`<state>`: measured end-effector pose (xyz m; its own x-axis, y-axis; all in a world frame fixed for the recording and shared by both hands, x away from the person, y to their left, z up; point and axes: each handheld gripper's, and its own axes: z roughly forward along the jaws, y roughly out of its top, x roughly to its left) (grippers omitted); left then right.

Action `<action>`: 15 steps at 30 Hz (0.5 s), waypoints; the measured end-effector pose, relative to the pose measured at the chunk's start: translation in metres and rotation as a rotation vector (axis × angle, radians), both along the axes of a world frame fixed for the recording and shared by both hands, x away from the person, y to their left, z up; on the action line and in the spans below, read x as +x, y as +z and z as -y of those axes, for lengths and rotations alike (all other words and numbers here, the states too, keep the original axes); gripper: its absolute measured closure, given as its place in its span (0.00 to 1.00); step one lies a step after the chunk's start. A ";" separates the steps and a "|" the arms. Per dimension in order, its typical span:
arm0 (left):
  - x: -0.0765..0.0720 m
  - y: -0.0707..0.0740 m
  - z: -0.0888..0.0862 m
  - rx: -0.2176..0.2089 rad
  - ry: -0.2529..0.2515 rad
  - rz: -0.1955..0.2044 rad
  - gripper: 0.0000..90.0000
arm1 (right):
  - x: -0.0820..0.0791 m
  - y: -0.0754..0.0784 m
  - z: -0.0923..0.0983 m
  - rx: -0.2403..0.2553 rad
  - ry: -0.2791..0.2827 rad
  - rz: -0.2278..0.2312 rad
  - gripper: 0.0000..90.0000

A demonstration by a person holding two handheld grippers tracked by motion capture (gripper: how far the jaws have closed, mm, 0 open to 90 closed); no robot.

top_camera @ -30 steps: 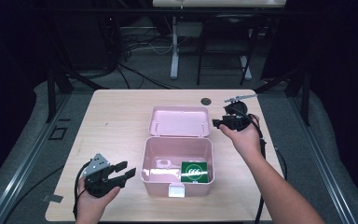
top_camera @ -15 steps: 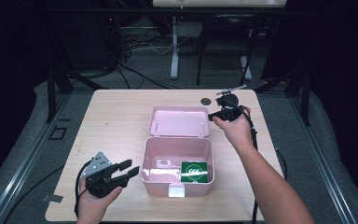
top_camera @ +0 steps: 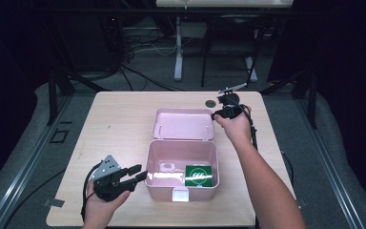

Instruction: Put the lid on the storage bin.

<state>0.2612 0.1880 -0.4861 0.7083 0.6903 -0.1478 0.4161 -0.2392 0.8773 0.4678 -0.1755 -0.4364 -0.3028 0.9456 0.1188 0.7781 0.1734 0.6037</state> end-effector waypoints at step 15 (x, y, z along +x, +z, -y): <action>0.001 -0.005 0.003 0.022 -0.022 -0.006 0.78 | 0.020 -0.021 -0.002 0.017 -0.071 -0.072 0.78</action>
<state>0.2624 0.1848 -0.4913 0.7224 0.6779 -0.1365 0.4155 -0.2677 0.8693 0.4880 -0.1734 -0.4572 -0.2253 0.9621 0.1538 0.8294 0.1065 0.5485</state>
